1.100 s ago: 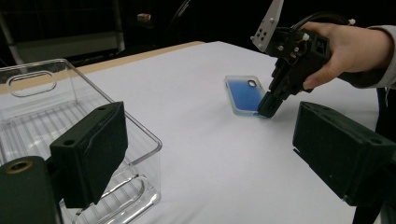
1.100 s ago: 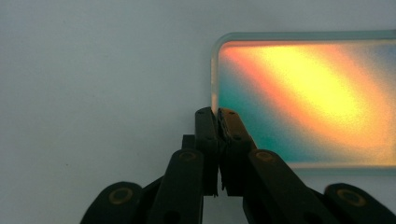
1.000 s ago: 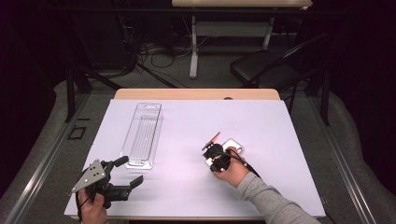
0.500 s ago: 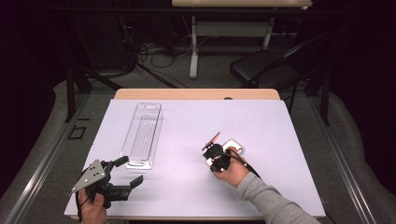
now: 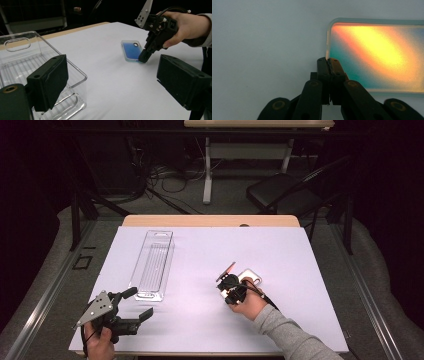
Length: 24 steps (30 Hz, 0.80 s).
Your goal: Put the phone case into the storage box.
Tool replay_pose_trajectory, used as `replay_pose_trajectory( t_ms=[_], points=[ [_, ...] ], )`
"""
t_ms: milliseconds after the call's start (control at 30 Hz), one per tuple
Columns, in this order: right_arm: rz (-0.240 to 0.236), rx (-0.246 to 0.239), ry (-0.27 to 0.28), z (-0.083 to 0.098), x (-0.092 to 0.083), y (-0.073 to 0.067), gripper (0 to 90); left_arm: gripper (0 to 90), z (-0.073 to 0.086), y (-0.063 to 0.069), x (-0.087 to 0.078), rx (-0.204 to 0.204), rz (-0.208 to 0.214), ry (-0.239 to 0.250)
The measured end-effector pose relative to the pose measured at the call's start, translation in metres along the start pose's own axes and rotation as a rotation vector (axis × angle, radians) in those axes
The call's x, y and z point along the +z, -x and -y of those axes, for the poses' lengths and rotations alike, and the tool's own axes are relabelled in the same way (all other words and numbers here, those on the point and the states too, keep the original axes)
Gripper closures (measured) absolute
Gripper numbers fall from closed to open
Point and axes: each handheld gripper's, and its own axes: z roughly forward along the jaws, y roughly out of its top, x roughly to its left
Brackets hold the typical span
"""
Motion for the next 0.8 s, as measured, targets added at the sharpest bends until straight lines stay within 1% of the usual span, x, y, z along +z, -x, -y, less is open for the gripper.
replay_pose_trajectory(
  t_ms=[67,100,200,233,567,600,800],
  points=[
    [0.001,-0.004,0.001,0.0001,0.0000,-0.0001,88.8,10.6,0.0000,0.0000,0.0000,-0.001,0.000,0.001],
    [0.002,-0.006,0.018,0.0006,0.0011,-0.0002,88.8,10.6,0.0000,0.0000,-0.0001,0.000,0.000,0.000],
    [0.003,-0.011,0.015,0.0005,0.0008,-0.0004,88.8,10.6,0.0000,0.0000,-0.0001,0.001,-0.001,-0.001],
    [0.005,-0.015,0.022,0.0008,0.0012,-0.0006,88.8,10.6,0.0000,0.0000,-0.0001,0.000,-0.001,0.000],
    [0.001,-0.021,0.023,0.0009,0.0010,-0.0008,88.9,10.6,0.0003,-0.0004,-0.0002,-0.001,0.001,0.002],
    [0.000,-0.023,0.013,0.0006,0.0002,-0.0007,88.9,10.6,0.0003,-0.0004,-0.0002,-0.001,0.001,0.002],
    [0.001,-0.028,0.011,0.0006,0.0000,-0.0007,88.9,10.6,0.0004,-0.0005,-0.0001,0.000,0.001,0.001]
  ],
)
